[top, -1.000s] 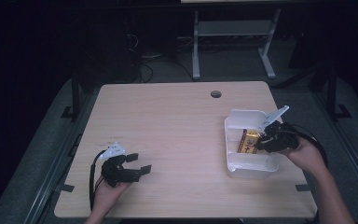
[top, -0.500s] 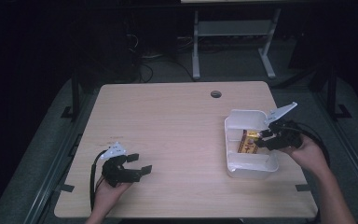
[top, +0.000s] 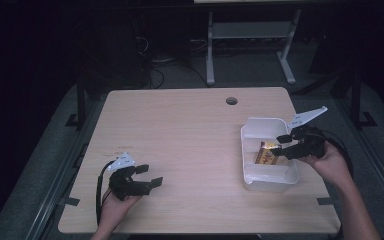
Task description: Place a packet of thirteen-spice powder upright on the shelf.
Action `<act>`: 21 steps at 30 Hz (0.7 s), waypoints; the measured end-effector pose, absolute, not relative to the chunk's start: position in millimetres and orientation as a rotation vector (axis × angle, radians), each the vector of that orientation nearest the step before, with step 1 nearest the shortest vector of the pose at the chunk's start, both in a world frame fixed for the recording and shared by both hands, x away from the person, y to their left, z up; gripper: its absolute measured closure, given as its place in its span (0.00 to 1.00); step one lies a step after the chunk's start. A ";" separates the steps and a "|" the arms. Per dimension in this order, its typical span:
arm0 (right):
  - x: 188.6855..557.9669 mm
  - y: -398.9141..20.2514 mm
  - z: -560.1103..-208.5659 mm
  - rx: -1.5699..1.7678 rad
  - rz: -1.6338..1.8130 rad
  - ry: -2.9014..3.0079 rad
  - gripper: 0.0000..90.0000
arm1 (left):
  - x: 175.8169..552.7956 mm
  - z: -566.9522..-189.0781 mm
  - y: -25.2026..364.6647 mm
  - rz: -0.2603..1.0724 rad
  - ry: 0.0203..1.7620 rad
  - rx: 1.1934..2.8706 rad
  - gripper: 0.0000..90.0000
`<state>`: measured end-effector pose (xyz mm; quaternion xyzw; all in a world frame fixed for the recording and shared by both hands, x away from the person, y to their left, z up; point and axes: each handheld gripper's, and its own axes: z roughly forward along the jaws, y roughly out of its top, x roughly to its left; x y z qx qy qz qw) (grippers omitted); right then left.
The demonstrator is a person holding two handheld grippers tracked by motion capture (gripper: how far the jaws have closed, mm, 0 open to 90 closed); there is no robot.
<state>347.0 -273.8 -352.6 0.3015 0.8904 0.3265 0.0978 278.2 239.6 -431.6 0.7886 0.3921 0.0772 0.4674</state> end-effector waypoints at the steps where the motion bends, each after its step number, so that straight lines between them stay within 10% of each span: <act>1: 346.5 -273.0 -351.6 0.892 0.975 2.635 0.48 | 278.2 -431.2 240.0 0.189 0.962 1.934 0.22; 21: 328.8 -250.5 -338.2 0.844 1.049 2.623 0.42 | 276.9 -428.9 243.3 0.208 0.956 1.946 0.22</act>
